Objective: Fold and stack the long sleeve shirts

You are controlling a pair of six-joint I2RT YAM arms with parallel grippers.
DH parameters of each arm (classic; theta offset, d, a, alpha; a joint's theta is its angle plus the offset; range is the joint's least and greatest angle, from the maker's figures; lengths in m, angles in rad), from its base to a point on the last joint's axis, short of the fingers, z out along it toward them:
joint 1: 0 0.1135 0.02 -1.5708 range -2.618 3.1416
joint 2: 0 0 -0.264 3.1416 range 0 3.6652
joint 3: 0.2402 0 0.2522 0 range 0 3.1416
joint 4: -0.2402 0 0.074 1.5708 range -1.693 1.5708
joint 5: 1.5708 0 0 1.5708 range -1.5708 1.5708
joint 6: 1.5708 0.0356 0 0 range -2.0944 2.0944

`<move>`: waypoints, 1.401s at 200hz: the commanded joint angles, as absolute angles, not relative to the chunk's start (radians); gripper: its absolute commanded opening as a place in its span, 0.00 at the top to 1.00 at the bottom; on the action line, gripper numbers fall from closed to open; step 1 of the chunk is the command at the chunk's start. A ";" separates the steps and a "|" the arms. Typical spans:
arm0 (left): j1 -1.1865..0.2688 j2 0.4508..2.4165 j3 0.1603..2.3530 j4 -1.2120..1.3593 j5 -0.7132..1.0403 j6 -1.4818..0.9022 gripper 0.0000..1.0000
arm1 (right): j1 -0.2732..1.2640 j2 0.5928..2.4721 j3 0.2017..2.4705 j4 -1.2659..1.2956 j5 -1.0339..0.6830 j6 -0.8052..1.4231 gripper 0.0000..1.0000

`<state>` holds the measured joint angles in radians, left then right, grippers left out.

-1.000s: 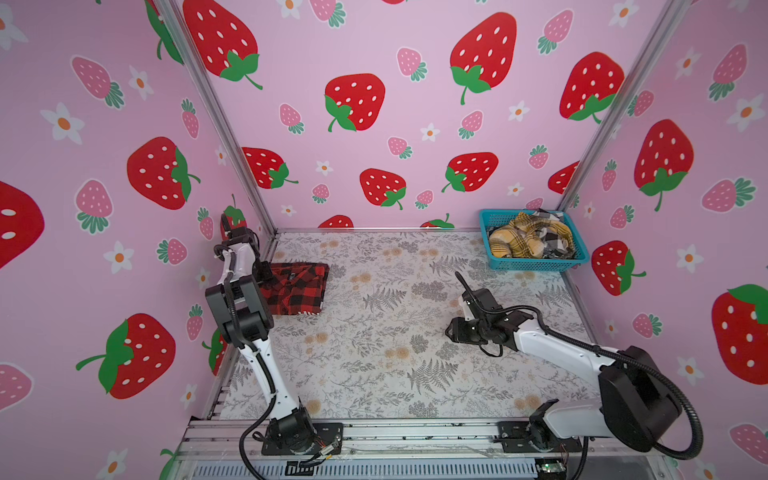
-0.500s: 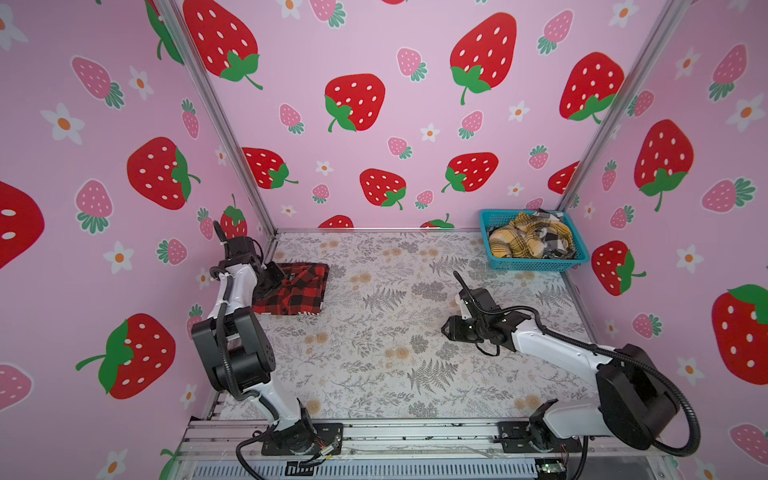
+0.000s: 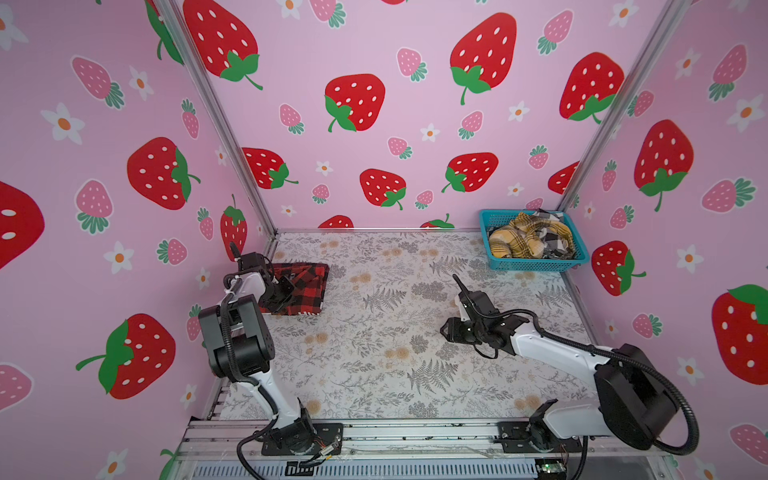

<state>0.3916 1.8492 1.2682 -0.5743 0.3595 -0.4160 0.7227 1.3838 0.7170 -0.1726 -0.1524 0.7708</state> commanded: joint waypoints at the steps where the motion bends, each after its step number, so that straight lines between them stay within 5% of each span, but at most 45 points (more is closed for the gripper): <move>1: 0.391 1.879 1.254 -0.585 0.353 -0.395 1.00 | 0.729 1.377 0.719 -0.168 -0.132 0.784 0.53; 82: 0.380 1.864 1.269 -0.606 0.398 -0.388 1.00 | 0.729 1.351 0.751 -0.201 -0.103 0.778 0.53; 111: 0.344 1.721 1.227 -0.568 0.436 -0.438 0.81 | 0.726 1.330 0.808 -0.251 -0.050 0.746 0.53; 200: -0.057 1.340 1.172 -0.537 0.302 -0.475 0.68 | 0.675 1.134 0.959 -0.321 0.271 0.627 0.49; 270: -0.128 1.135 0.982 -0.373 -0.022 -0.379 0.62 | 0.675 0.956 0.657 -0.007 0.608 0.458 0.33; 280: -0.133 1.136 0.920 -0.312 -0.085 -0.336 0.56 | 0.675 0.939 0.590 0.053 0.666 0.394 0.19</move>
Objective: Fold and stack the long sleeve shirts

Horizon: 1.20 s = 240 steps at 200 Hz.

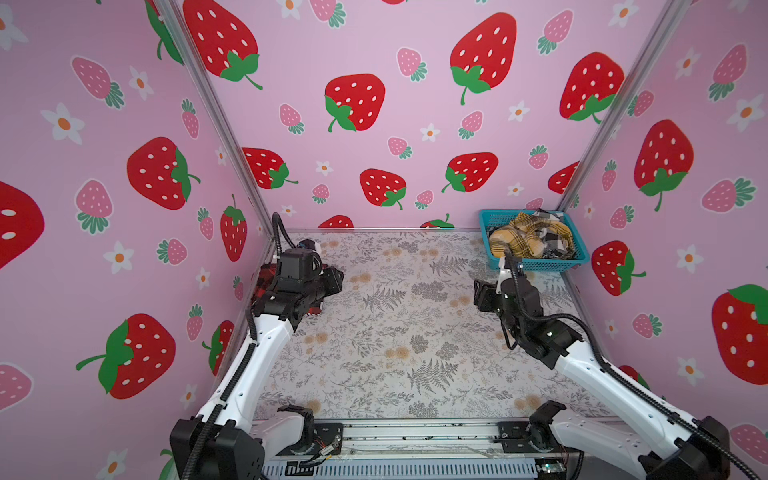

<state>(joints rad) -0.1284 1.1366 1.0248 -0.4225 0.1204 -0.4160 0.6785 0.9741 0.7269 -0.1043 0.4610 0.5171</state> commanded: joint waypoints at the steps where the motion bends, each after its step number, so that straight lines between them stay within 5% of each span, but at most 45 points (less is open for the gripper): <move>1: -0.135 1.136 0.909 -0.301 -0.091 -0.331 0.55 | 0.675 0.938 0.585 0.057 0.673 0.391 0.18; 6: -0.139 1.146 0.867 -0.256 -0.113 -0.305 0.37 | 0.674 0.936 0.560 0.078 0.720 0.383 0.13; 9: -0.140 1.154 0.842 -0.231 -0.113 -0.278 0.08 | 0.673 0.936 0.546 0.089 0.749 0.380 0.12; 13: -0.140 1.170 0.814 -0.207 -0.101 -0.239 0.00 | 0.671 0.938 0.531 0.097 0.786 0.379 0.11; 48: -0.133 1.208 0.666 -0.020 -0.227 -0.133 0.01 | 0.579 0.972 0.399 0.227 0.973 0.344 0.09; 102: -0.092 1.303 0.479 0.342 -0.245 -0.090 0.01 | 0.396 1.077 0.262 0.618 0.911 0.186 0.00; 168: -0.006 1.416 0.505 0.529 -0.075 -0.032 0.01 | 0.223 1.292 0.124 1.211 0.451 0.112 0.00; 185: 0.035 1.442 0.526 0.533 -0.012 -0.040 0.01 | 0.206 1.372 0.211 1.154 0.296 0.006 0.00; 221: 0.064 1.546 0.432 0.806 0.103 -0.046 0.01 | 0.141 1.591 0.189 1.435 0.149 -0.020 0.00; 240: 0.052 1.552 0.450 0.777 0.106 -0.030 0.01 | 0.109 1.582 0.277 1.241 0.103 0.003 0.00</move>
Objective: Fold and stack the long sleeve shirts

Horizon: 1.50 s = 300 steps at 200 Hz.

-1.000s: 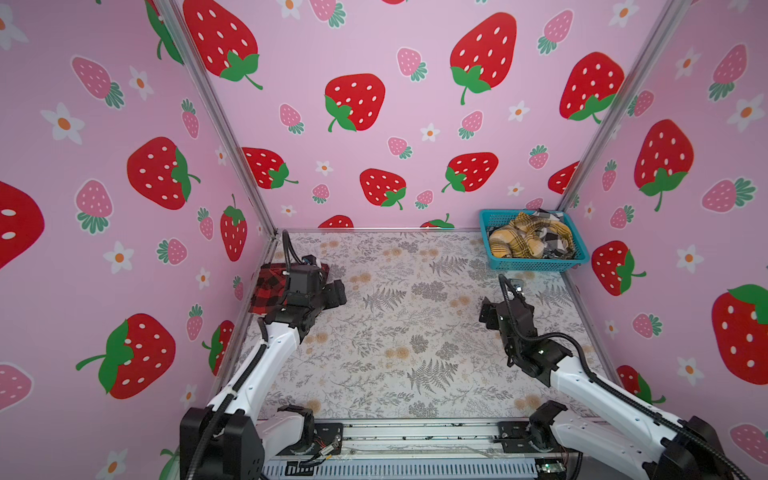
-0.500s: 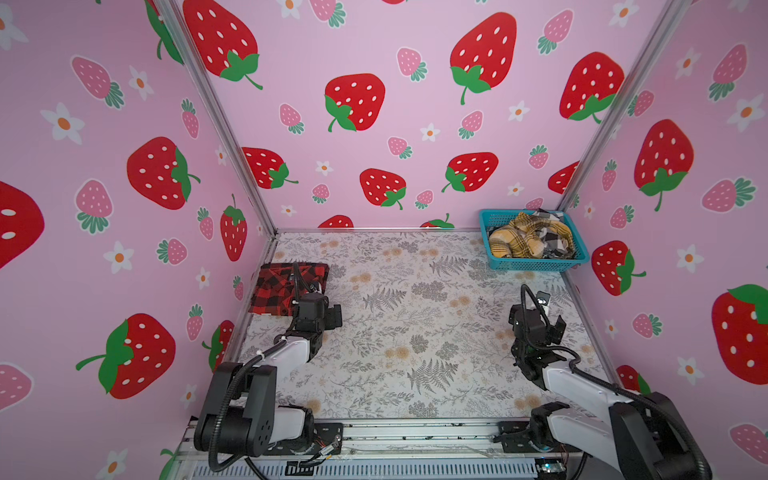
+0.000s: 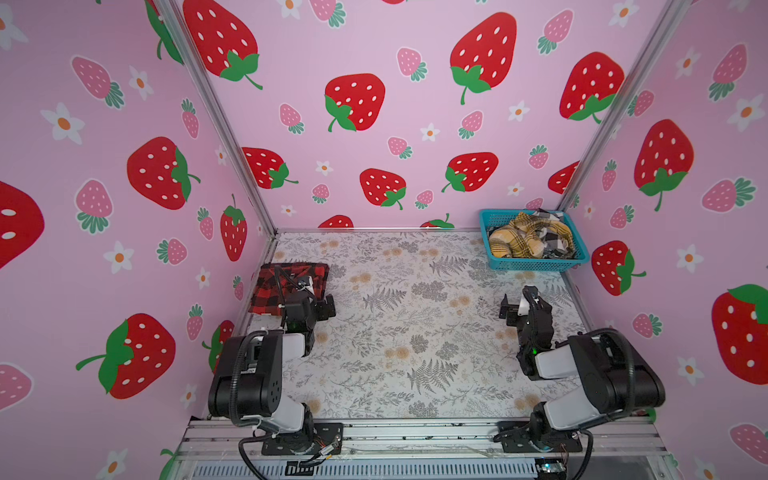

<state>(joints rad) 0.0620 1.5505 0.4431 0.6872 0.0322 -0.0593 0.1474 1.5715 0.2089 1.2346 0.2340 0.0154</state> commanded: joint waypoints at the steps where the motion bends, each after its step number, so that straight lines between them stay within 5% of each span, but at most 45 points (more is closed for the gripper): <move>1: 0.053 1.550 0.452 0.771 0.107 -0.029 0.01 | 0.108 1.584 0.277 1.247 0.098 0.004 0.00; 300: 0.025 1.553 0.462 0.756 0.043 -0.020 0.01 | 0.098 1.578 0.276 1.237 0.085 0.008 0.00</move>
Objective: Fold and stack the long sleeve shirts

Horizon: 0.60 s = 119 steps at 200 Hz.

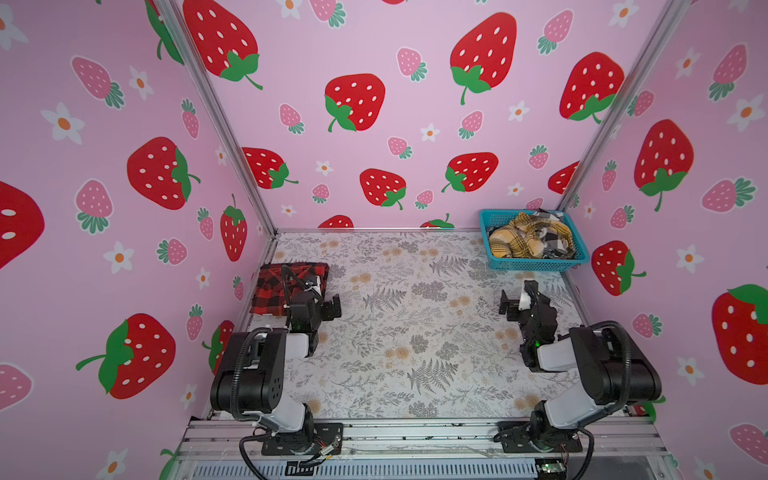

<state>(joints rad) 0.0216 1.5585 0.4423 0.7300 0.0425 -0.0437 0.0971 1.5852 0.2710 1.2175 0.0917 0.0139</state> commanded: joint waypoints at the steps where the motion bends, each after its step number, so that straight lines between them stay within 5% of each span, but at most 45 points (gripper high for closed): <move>1: 0.024 1.553 0.462 0.756 0.043 -0.020 0.01 | 0.098 1.578 0.276 1.237 0.085 0.008 0.00; 119: 0.023 1.560 0.474 0.739 0.041 -0.017 0.01 | 0.098 1.577 0.278 1.235 0.085 0.008 0.00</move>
<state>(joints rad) 0.0223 1.5585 0.4423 0.7296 0.0429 -0.0441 0.0971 1.5852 0.2710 1.2175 0.0917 0.0143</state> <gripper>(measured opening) 0.993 0.992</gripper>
